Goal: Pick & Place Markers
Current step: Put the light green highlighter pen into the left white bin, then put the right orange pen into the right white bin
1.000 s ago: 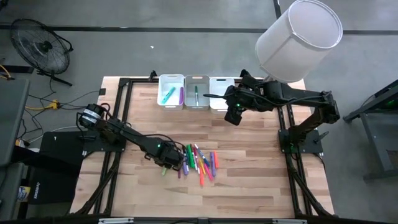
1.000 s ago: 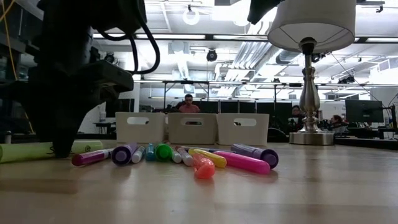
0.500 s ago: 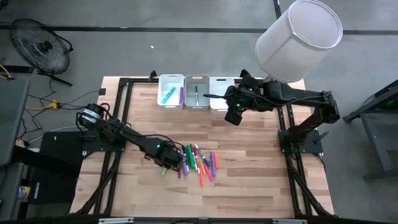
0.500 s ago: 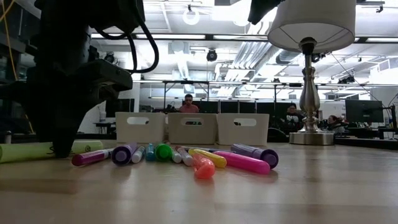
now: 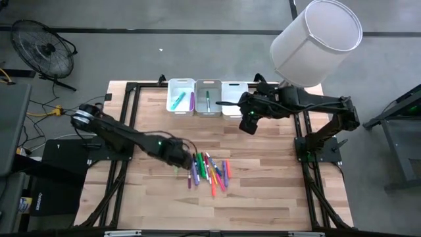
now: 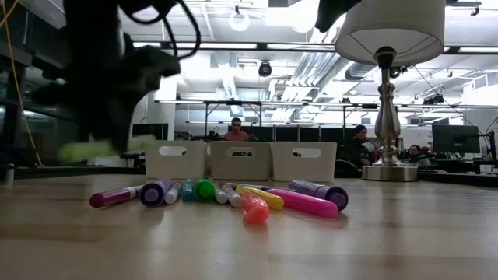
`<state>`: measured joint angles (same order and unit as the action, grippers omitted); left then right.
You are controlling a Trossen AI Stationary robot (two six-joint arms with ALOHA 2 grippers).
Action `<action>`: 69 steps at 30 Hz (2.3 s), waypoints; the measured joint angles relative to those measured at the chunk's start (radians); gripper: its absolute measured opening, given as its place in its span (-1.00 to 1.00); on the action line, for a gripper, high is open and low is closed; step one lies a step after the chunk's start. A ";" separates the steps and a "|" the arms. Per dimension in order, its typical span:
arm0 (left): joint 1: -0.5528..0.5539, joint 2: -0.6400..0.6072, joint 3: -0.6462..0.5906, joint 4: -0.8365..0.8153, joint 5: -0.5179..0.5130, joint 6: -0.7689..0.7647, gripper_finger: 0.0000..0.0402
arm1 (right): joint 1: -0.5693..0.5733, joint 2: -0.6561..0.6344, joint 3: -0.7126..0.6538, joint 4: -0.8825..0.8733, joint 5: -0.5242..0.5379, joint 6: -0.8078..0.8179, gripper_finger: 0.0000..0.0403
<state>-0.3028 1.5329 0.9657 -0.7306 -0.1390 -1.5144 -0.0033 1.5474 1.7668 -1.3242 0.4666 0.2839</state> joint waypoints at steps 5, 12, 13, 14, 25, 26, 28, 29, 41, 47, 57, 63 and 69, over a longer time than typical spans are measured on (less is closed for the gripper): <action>0.106 -0.098 0.001 -0.020 -0.061 0.105 -0.74 | 0.013 -0.010 -0.088 0.038 -0.003 0.017 0.08; 0.343 -0.196 0.003 -0.026 -0.054 0.326 -0.74 | 0.033 -0.037 -0.296 0.195 -0.090 0.076 0.08; 0.377 -0.204 0.002 -0.032 -0.044 0.363 -0.74 | 0.034 -0.038 -0.316 0.210 -0.098 0.086 0.08; 0.416 -0.209 0.002 -0.022 -0.030 0.399 -0.74 | 0.039 -0.040 -0.335 0.221 -0.101 0.099 0.08; 0.816 -0.206 0.003 0.115 0.133 0.744 -0.74 | 0.045 -0.044 -0.389 0.256 -0.121 0.211 0.08; 0.848 -0.206 0.003 0.129 0.138 0.766 -0.74 | 0.045 -0.044 -0.389 0.258 -0.124 0.220 0.08; 0.913 -0.206 0.003 0.149 0.151 0.810 -0.74 | 0.045 -0.044 -0.389 0.266 -0.128 0.243 0.08; 0.946 -0.206 0.003 0.154 0.160 0.833 -0.74 | 0.045 -0.044 -0.389 0.271 -0.129 0.255 0.08; 1.122 -0.072 0.003 0.257 0.270 0.996 -0.74 | 0.036 -0.044 -0.389 0.323 -0.127 0.348 0.08; 1.121 -0.024 0.003 0.321 0.293 1.014 -0.74 | 0.036 -0.044 -0.388 0.335 -0.098 0.385 0.08; 1.120 0.005 0.003 0.337 0.307 1.016 -0.52 | 0.036 -0.044 -0.388 0.335 -0.095 0.417 0.08; 1.120 0.005 0.003 0.337 0.314 1.037 -0.15 | 0.036 -0.044 -0.388 0.335 -0.095 0.425 0.08; 1.120 -0.006 0.003 0.336 0.374 1.040 -0.11 | 0.036 -0.044 -0.388 0.335 -0.095 0.424 0.08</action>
<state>0.8177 1.5264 0.9691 -0.3942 0.2347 -0.4740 0.0326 1.5036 1.3788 -0.9893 0.3714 0.7078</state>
